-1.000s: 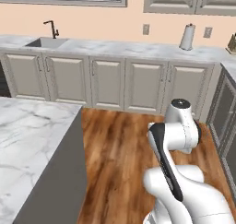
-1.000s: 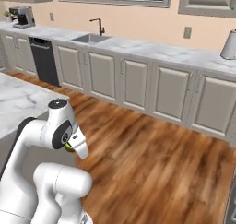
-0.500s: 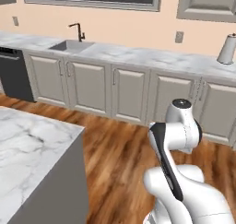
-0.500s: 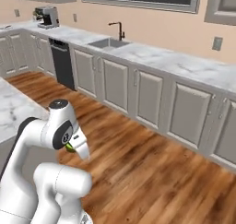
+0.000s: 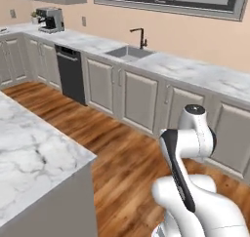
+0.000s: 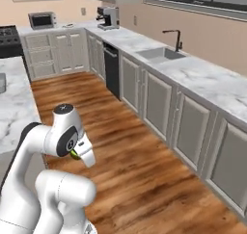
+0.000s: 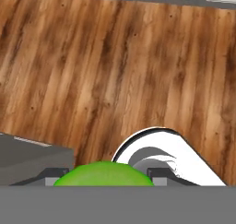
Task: Place the cold items (bell pepper and kiwi) from the fridge in one tupperware on the dining counter. Place the warm items (hot dog and kebab skewer) in the stove area in another tupperware.
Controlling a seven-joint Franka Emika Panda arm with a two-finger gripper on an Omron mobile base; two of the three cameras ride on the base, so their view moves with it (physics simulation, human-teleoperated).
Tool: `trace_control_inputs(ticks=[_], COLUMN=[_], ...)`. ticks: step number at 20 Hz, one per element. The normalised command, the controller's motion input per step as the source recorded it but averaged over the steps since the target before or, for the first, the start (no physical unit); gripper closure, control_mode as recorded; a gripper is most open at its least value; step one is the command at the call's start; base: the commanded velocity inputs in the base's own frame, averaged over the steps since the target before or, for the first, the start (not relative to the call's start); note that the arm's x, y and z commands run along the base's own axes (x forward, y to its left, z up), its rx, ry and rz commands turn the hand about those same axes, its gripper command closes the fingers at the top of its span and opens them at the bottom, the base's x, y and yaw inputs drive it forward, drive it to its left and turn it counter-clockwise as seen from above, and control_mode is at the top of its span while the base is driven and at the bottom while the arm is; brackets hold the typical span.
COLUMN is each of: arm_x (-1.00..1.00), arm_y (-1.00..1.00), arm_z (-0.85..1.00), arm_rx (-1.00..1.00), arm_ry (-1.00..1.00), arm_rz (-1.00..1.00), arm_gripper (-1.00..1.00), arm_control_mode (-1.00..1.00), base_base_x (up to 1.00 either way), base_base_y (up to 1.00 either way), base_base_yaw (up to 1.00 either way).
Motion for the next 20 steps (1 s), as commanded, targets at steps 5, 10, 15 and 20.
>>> trace_control_inputs(ticks=[5,10,15,20], arm_x=[0.00,0.00,0.00,0.00], arm_y=[0.00,0.00,0.00,0.00], arm_z=[0.00,0.00,0.00,0.00], arm_rx=[0.00,0.00,0.00,0.00], arm_ry=[0.00,0.00,0.00,0.00], arm_rz=[0.00,0.00,0.00,0.00], arm_gripper=[1.00,1.00,1.00,1.00], arm_control_mode=[1.00,1.00,1.00,1.00], base_base_x=[0.93,0.77,0.76,0.90], base_base_y=[-0.33,-0.35,-0.40,-0.94], base_base_yaw=[0.65,0.65,0.64,0.29])
